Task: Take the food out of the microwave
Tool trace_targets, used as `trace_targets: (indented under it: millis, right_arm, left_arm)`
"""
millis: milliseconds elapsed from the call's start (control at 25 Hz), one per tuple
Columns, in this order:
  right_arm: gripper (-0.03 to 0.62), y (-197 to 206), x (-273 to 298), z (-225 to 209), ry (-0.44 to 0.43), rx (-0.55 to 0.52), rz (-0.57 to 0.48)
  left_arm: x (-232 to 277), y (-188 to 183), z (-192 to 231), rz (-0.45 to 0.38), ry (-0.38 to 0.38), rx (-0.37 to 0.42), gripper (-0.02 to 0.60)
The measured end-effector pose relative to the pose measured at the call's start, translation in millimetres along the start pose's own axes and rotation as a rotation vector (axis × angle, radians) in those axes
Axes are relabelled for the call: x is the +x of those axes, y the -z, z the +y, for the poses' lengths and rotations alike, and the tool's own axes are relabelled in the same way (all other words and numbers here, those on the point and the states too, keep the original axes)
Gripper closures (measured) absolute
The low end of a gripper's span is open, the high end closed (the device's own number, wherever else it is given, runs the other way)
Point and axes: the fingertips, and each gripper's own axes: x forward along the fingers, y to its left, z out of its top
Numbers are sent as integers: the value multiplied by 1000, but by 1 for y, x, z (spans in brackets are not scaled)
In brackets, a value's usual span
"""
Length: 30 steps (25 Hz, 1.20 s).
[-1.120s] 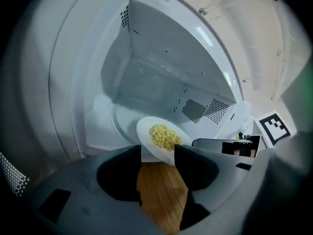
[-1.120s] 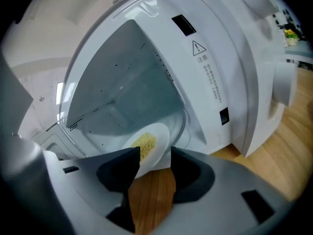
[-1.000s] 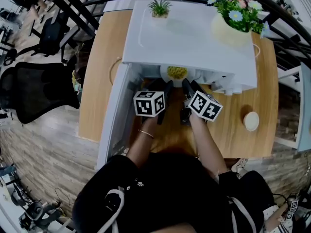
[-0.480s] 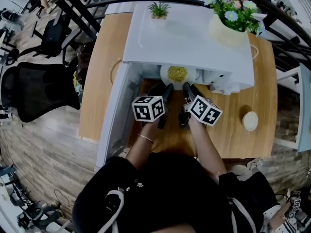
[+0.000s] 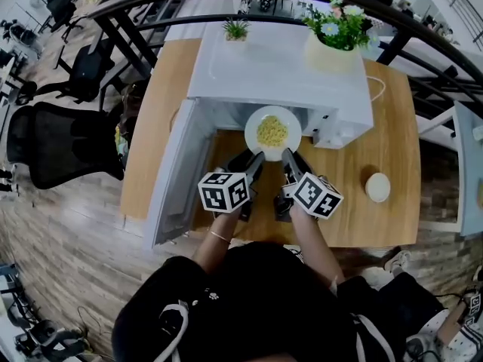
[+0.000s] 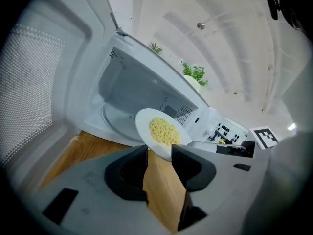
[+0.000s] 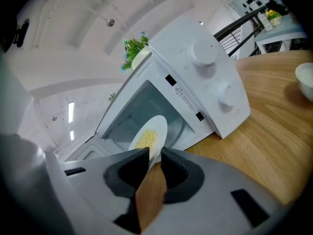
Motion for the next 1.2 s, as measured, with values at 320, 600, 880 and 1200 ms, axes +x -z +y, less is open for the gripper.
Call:
trace_targets:
  millis: [320, 600, 880, 1200]
  right_arm:
    - [517, 8, -57, 3, -51, 1, -6]
    - [517, 14, -91, 17, -104, -27, -13]
    - [516, 24, -108, 32, -145, -39, -20]
    - [513, 34, -120, 43, -152, -33, -25]
  left_arm:
    - [-33, 22, -42, -26, 10, 19, 428]
    - [-62, 31, -64, -62, 14, 33, 428]
    - [-88, 33, -71, -95, 2, 67, 428]
    - [-107, 35, -74, -106, 9, 87, 428]
